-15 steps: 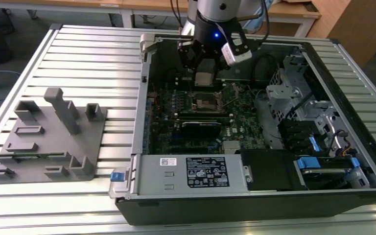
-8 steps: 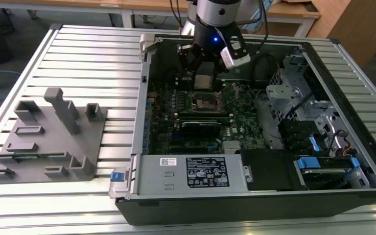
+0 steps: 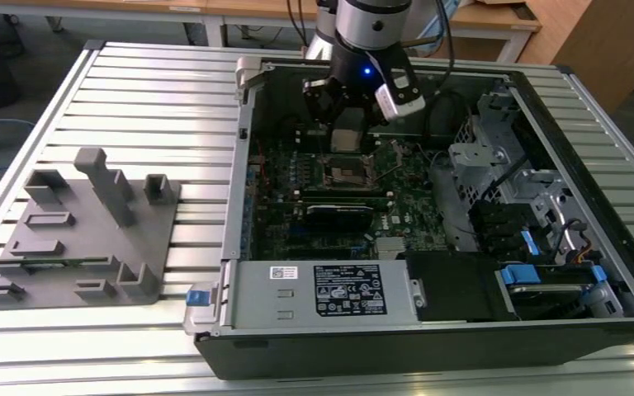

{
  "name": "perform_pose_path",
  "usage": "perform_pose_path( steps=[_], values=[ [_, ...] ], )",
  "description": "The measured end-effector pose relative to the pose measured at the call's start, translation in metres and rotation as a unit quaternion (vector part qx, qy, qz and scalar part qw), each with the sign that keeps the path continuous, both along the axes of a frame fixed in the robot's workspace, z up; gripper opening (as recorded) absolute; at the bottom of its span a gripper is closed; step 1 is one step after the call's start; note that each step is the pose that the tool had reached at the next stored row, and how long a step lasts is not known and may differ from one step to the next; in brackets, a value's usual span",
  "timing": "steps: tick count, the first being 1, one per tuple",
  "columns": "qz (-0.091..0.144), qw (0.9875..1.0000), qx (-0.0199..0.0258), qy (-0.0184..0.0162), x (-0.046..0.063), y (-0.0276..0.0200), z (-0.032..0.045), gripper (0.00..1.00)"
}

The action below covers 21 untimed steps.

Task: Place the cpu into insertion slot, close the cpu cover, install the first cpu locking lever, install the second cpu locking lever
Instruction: 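Place the cpu into insertion slot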

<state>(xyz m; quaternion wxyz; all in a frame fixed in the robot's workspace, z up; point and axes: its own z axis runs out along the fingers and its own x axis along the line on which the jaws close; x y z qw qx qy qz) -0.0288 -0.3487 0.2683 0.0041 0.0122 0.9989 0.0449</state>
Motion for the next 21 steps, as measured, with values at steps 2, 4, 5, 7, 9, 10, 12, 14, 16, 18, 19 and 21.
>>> perform_pose_path(
  steps=[2,4,5,7,9,10,12,14,16,18,19,21],
  values=[
    [0.000,1.0000,0.0000,0.0000,0.001,0.0000,-0.0013,0.54],
    [0.000,1.0000,0.0000,0.0000,0.002,0.0000,-0.0039,0.54],
    [0.000,1.0000,0.0000,0.0000,0.002,0.0000,-0.0056,0.54],
    [0.000,1.0000,0.0000,0.0000,0.003,0.0000,-0.0087,0.54],
    [0.000,1.0000,0.0000,0.0000,0.004,0.0000,-0.0108,0.54],
    [0.000,1.0000,0.0001,0.0000,0.005,0.0000,-0.0115,0.54],
    [0.000,1.0000,0.0000,0.0000,0.008,0.0000,-0.0128,0.54],
    [0.000,1.0000,0.0000,0.0000,0.010,0.0000,-0.0142,0.54],
    [0.000,1.0000,0.0000,0.0000,0.012,0.0000,-0.0158,0.54],
    [0.000,1.0000,0.0000,0.0000,0.013,0.0000,-0.0182,0.54],
    [0.000,1.0000,0.0001,0.0000,0.013,0.0000,-0.0198,0.54],
    [0.000,1.0000,0.0000,0.0000,0.013,0.0000,-0.0230,0.54]
  ],
)
